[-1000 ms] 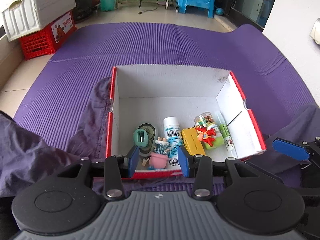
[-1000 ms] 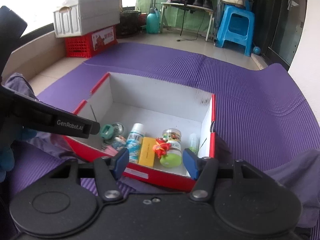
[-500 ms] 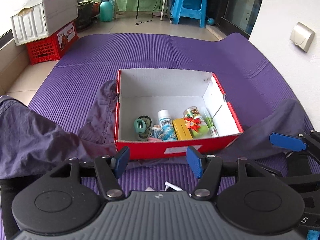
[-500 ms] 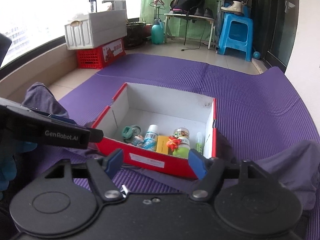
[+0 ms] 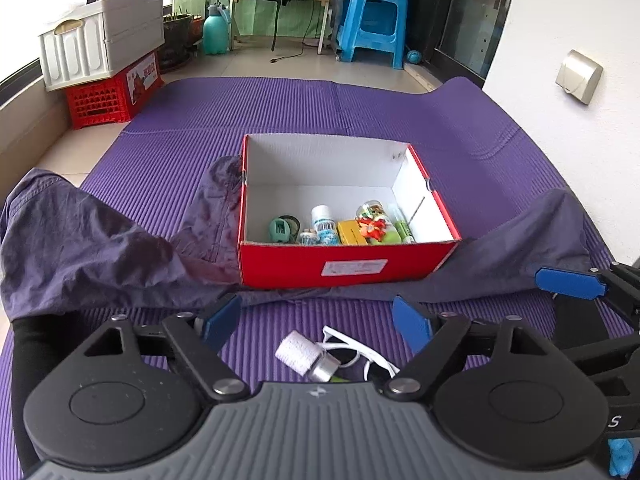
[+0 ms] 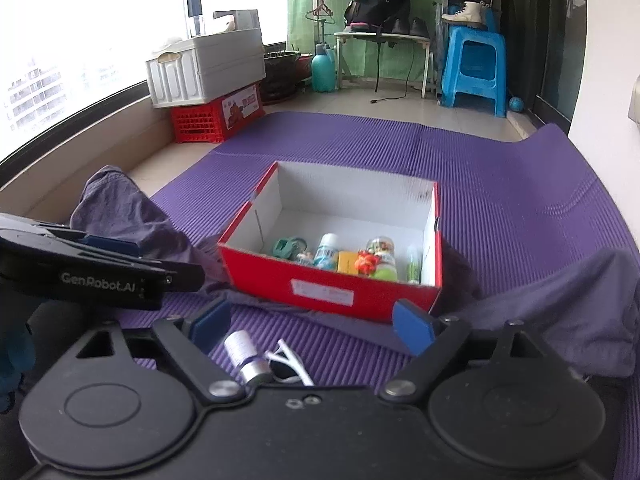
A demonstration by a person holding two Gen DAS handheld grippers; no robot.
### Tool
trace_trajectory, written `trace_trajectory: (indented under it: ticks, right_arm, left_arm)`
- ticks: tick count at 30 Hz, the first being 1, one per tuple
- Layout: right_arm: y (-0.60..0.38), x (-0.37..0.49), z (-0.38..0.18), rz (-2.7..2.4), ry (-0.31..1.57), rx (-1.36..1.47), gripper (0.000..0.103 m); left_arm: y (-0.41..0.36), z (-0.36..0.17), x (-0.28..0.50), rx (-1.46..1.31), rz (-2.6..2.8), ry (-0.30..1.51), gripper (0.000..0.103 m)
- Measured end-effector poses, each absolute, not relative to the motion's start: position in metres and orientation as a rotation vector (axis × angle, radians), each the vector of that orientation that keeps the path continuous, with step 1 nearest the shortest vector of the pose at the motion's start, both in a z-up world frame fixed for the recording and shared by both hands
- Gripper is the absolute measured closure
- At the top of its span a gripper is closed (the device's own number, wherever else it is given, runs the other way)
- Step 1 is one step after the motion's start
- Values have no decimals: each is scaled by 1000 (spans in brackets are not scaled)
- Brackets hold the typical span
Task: Organize rigid objects
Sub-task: 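Withdraw both tools from the box toward the items on the mat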
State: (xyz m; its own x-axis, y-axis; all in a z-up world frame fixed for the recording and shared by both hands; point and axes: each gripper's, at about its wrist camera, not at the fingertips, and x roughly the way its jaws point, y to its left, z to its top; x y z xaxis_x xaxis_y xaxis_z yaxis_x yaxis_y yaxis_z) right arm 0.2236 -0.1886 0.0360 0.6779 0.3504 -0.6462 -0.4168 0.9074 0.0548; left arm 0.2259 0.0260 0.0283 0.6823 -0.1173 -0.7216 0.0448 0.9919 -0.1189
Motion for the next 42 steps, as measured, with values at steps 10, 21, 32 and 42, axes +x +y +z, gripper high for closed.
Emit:
trace_trajectory:
  ticks: [10, 21, 32, 42]
  right_arm:
    - [-192, 199, 34, 448, 707, -82, 2]
    - [-209, 185, 20, 490, 725, 14, 0]
    - [-215, 188, -7, 462, 777, 25, 1]
    - [-213, 210, -54, 439, 880, -30, 4]
  left_arm:
    - [26, 22, 199, -109, -109, 819, 10]
    - [33, 8, 179, -155, -103, 817, 0]
    - [33, -35, 179, -160, -78, 889, 0]
    - [27, -96, 197, -177, -62, 1020, 0]
